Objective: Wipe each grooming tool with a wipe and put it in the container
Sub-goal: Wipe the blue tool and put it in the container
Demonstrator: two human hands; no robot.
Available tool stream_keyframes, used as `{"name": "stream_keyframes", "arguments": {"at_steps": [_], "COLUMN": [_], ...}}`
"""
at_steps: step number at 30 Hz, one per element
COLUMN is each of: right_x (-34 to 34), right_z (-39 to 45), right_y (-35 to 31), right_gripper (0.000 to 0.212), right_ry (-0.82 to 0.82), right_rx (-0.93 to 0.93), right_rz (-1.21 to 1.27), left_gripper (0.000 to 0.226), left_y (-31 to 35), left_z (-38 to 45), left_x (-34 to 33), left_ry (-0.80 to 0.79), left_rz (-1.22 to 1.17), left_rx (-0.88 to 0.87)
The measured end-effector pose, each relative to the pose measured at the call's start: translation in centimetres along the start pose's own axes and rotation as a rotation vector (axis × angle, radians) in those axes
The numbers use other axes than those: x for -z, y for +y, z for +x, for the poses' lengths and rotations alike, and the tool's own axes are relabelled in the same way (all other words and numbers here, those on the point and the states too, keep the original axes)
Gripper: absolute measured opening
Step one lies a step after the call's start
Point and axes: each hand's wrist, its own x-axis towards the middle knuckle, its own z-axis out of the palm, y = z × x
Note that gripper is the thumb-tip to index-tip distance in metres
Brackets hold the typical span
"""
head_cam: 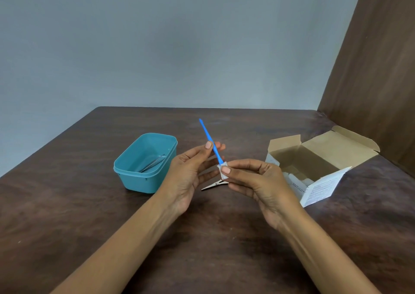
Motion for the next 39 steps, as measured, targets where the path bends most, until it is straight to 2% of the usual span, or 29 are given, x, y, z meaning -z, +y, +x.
{"name": "stream_keyframes", "arguments": {"at_steps": [4, 10, 17, 22, 29, 35, 39], "right_x": [0.1, 0.2, 0.2, 0.2, 0.2, 0.4, 0.7], "right_z": [0.1, 0.2, 0.3, 0.4, 0.4, 0.6, 0.6], "right_y": [0.0, 0.2, 0.1, 0.0, 0.2, 0.1, -0.1], "right_gripper": [0.009, 0.014, 0.012, 0.014, 0.01, 0.01, 0.013], "right_ry": [0.03, 0.104, 0.079, 0.132, 0.135, 0.15, 0.149], "right_rx": [0.019, 0.116, 0.193, 0.256, 0.304, 0.322, 0.303], "right_rz": [-0.026, -0.121, -0.133, -0.19, -0.206, -0.192, -0.149], "left_gripper": [0.025, 0.03, 0.017, 0.017, 0.013, 0.025, 0.021], "left_y": [-0.3, -0.3, -0.3, -0.2, -0.4, 0.8, 0.6], "left_z": [-0.1, 0.0, 0.0, -0.1, -0.1, 0.3, -0.1], "left_x": [-0.3, 0.0, 0.1, 0.0, -0.1, 0.7, 0.4], "left_ry": [0.002, 0.019, 0.059, 0.074, 0.08, 0.15, 0.119], "left_rz": [0.076, 0.048, 0.101, 0.082, 0.081, -0.02, 0.017], "left_rx": [-0.053, -0.095, -0.119, -0.125, -0.116, -0.134, -0.107]}}
